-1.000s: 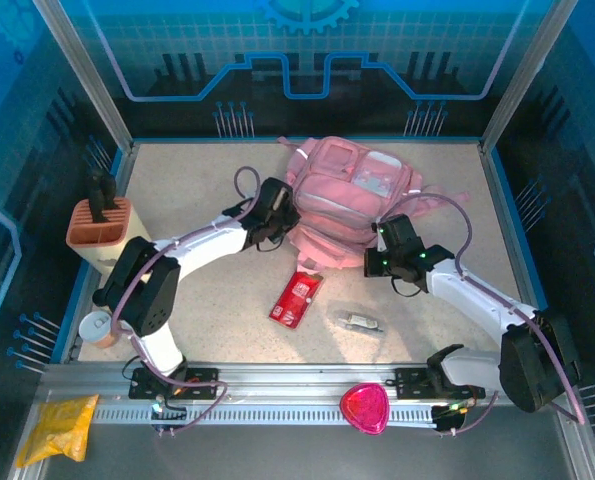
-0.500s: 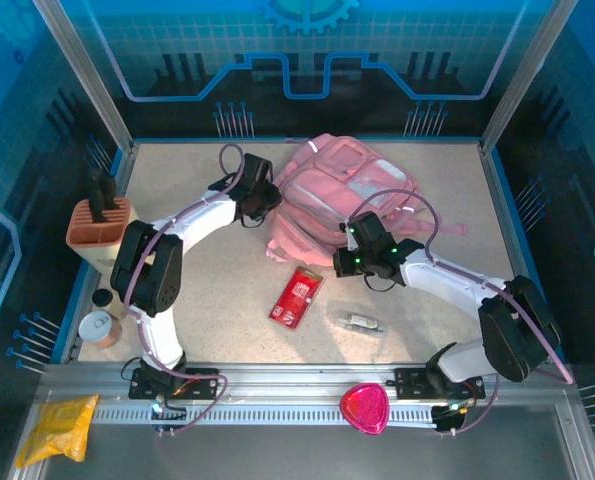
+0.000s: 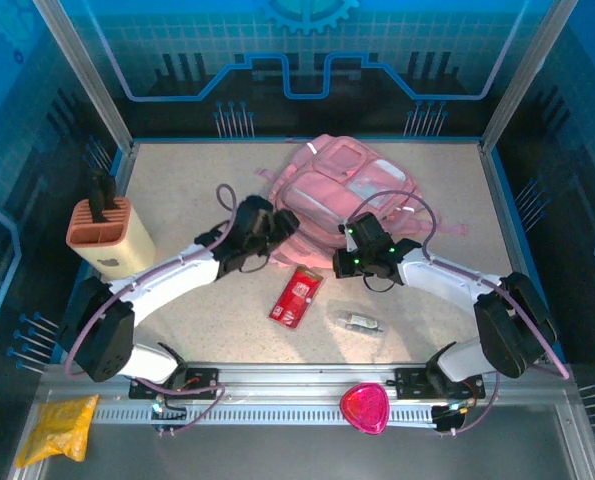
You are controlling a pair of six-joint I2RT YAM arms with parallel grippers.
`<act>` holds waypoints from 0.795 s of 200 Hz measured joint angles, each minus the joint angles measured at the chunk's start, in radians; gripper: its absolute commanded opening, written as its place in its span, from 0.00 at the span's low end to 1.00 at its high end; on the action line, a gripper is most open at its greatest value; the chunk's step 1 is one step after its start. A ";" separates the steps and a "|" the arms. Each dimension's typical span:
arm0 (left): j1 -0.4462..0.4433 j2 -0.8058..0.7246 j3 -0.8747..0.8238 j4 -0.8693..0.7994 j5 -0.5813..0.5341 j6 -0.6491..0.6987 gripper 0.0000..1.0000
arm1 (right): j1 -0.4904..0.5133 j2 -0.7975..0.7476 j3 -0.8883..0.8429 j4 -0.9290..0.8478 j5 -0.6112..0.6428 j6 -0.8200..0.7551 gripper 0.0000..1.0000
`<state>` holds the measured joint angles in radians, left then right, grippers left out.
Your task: Pack the student bag
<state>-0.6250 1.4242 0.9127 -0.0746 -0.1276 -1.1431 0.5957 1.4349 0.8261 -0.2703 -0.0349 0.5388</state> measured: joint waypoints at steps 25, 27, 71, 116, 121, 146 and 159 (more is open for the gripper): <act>-0.099 0.010 -0.044 0.034 -0.055 -0.111 0.68 | 0.001 0.000 0.000 0.003 0.000 0.000 0.00; -0.107 0.012 -0.045 0.037 -0.061 -0.122 0.68 | 0.001 0.000 0.000 0.003 0.000 0.000 0.00; -0.187 0.135 -0.021 0.108 -0.113 -0.254 0.66 | 0.007 0.000 -0.009 0.015 0.001 0.000 0.00; -0.221 0.239 0.004 0.127 -0.146 -0.353 0.61 | 0.008 -0.002 -0.020 0.027 0.004 0.000 0.00; -0.221 0.249 0.008 0.128 -0.148 -0.361 0.61 | 0.008 -0.002 -0.021 0.027 0.004 0.000 0.00; -0.221 0.296 0.050 0.111 -0.168 -0.381 0.62 | 0.011 -0.002 -0.022 0.029 0.005 0.000 0.00; -0.217 0.318 0.083 0.108 -0.169 -0.394 0.62 | 0.013 -0.002 -0.024 0.032 0.008 0.000 0.00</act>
<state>-0.8417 1.7420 0.9955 0.0334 -0.2962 -1.5368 0.6086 1.4326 0.8024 -0.2379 -0.0273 0.5388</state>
